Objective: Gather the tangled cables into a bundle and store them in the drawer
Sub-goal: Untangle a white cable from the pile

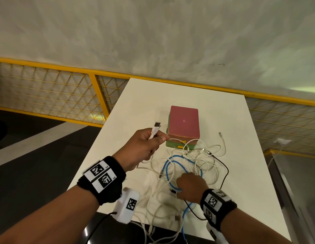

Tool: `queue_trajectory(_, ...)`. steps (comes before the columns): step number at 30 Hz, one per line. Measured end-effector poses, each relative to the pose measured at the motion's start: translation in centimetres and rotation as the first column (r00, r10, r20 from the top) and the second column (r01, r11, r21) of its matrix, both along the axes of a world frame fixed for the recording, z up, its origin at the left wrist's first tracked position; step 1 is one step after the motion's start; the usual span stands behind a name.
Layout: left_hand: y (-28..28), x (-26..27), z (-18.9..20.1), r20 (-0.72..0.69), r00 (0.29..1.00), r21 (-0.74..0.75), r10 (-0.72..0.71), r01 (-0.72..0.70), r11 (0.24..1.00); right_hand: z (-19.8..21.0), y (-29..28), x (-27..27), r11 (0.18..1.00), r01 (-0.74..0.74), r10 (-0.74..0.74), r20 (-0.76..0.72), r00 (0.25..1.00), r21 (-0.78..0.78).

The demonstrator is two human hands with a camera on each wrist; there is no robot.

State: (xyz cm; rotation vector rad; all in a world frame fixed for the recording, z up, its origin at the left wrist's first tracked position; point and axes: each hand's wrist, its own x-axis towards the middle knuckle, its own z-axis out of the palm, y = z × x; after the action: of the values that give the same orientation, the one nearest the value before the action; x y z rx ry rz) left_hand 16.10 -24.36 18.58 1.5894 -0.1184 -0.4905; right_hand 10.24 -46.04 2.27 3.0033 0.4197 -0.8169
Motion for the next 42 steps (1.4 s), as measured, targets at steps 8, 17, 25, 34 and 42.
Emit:
queue_trajectory(8, -0.5, -0.2, -0.3, 0.028, 0.999, 0.062, -0.027, 0.025, 0.998, 7.1, -1.7, 3.8, 0.695, 0.38, -0.479, -0.001, 0.878, 0.61)
queue_trajectory(17, -4.4, -0.2, 1.4, 0.151, 0.984, 0.066, -0.093, 0.084, 0.994, 23.7, -1.0, 6.2, -0.356, 0.317, -0.42, -0.453, 0.787, 0.879)
queue_trajectory(25, -5.3, -1.5, 0.7, 0.11, 0.955, 0.076, -0.277, 0.27, 0.96, 27.9, -1.8, 6.4, -0.585, 0.2, -0.332, -0.457, 0.825, 0.786)
queue_trajectory(34, -3.7, -0.9, -0.3, 0.068, 0.99, 0.064, -0.127, 0.123, 0.99, 26.3, -5.8, 7.7, -0.315, 0.185, -0.643, -0.353, 0.68, 0.931)
queue_trajectory(42, -2.2, 0.7, -0.7, 0.103, 0.992, 0.092, 0.066, -0.075, 0.993, 12.0, -5.3, 3.2, 0.01, 0.617, -0.837, -0.331, 0.436, 0.787)
